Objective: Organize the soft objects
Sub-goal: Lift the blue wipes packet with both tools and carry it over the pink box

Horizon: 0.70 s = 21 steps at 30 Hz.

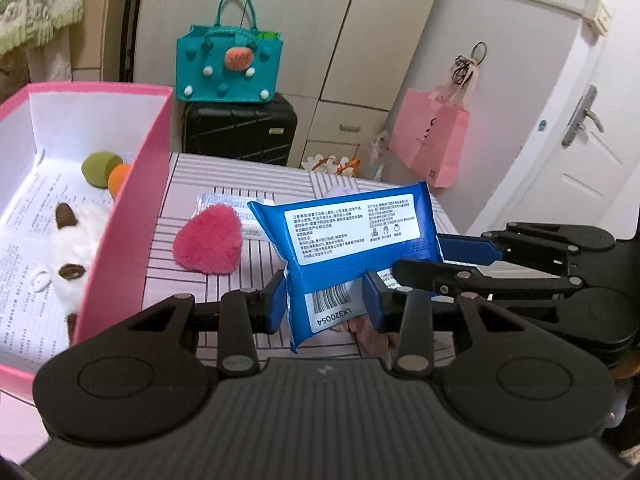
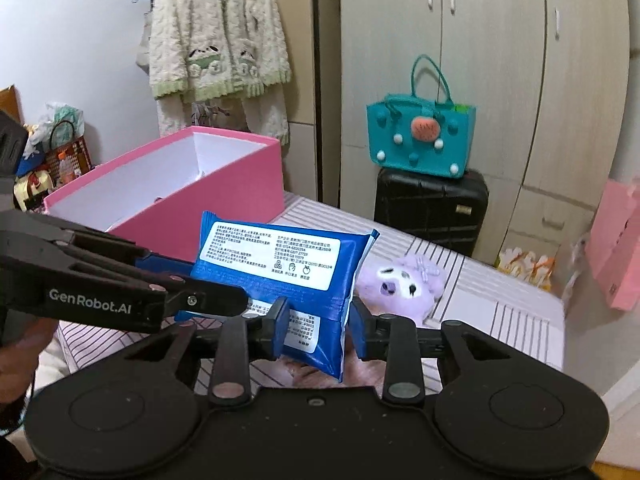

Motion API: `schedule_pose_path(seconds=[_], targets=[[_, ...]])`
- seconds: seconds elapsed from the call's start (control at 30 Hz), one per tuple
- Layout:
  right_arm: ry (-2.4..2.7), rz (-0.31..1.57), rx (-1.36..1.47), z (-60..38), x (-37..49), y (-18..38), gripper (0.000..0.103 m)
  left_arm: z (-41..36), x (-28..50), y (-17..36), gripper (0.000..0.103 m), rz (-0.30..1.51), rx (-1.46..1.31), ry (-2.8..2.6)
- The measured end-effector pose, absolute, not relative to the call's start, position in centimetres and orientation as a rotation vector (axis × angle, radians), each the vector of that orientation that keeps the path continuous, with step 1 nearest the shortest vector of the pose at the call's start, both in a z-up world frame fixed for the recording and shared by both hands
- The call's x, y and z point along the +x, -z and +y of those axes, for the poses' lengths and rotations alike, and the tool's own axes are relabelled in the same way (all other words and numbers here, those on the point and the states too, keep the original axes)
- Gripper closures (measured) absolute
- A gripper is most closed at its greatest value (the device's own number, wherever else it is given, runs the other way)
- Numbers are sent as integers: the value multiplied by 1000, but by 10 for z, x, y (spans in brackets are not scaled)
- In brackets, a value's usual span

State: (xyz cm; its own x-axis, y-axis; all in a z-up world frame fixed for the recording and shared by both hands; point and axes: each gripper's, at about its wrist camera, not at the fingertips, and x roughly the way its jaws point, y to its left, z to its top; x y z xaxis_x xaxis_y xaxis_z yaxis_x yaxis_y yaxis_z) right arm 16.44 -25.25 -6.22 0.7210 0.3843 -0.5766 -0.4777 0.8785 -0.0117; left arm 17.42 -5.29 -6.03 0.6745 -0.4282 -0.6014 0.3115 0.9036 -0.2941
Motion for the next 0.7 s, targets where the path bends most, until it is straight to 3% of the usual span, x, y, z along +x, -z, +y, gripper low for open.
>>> schedule_pose_path(seconds=[0.23, 0.7], targets=[[-487, 569, -219, -245, 144, 43, 63, -45, 158, 42, 64, 685, -168, 446], [-593, 774, -140, -218, 89, 34, 60, -19, 100, 21, 65, 830, -40, 483]])
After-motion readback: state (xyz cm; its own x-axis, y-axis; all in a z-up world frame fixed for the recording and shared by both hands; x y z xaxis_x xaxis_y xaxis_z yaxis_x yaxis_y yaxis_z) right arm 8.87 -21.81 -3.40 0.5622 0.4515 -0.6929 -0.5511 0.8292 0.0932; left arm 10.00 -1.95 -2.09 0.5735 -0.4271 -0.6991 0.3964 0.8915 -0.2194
